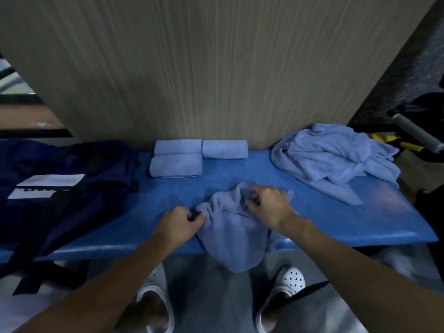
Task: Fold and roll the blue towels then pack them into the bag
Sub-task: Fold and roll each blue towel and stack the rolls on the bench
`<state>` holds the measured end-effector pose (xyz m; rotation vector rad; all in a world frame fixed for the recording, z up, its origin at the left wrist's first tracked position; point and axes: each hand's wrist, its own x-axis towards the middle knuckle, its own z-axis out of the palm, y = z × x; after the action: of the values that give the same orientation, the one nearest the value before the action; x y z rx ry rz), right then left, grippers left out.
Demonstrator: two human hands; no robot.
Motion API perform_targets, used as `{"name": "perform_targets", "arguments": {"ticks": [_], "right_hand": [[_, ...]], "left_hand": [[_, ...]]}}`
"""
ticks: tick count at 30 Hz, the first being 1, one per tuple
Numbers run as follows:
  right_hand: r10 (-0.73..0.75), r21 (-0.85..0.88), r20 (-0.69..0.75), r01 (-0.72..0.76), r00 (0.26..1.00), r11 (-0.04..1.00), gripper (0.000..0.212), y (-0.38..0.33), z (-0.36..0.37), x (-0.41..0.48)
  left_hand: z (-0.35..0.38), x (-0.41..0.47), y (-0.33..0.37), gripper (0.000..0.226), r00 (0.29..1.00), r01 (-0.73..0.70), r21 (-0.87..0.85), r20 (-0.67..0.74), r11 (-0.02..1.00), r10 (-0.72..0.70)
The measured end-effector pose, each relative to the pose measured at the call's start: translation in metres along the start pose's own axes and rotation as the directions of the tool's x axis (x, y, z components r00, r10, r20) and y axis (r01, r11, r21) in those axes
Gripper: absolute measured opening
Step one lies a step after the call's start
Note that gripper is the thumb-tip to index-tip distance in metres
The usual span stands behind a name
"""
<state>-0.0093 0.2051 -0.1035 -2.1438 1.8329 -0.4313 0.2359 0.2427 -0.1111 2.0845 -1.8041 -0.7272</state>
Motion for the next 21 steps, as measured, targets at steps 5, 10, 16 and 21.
{"name": "perform_targets", "arguments": {"ticks": [5,10,16,21], "right_hand": [[0.064,-0.06,-0.049,-0.067,0.997,0.996,0.033,-0.01,0.009,0.011],[0.084,0.293,-0.258,-0.005,0.962,0.956,0.023,-0.005,-0.011,0.02],[0.21,0.425,-0.533,0.046,0.82,0.904,0.013,0.012,-0.065,0.025],[0.266,0.459,-0.501,-0.007,0.824,0.888,0.012,0.028,-0.071,0.006]], "left_hand": [[0.005,0.006,0.006,0.049,0.996,-0.093,-0.184,-0.002,0.979,0.094],[-0.011,0.008,0.021,0.017,0.986,-0.093,-0.313,-0.163,0.945,0.043],[-0.053,0.006,0.046,0.022,0.864,-0.337,-0.295,-0.473,0.894,0.169],[-0.046,-0.002,0.05,0.012,0.858,-0.428,-0.248,-0.413,0.869,0.304]]}}
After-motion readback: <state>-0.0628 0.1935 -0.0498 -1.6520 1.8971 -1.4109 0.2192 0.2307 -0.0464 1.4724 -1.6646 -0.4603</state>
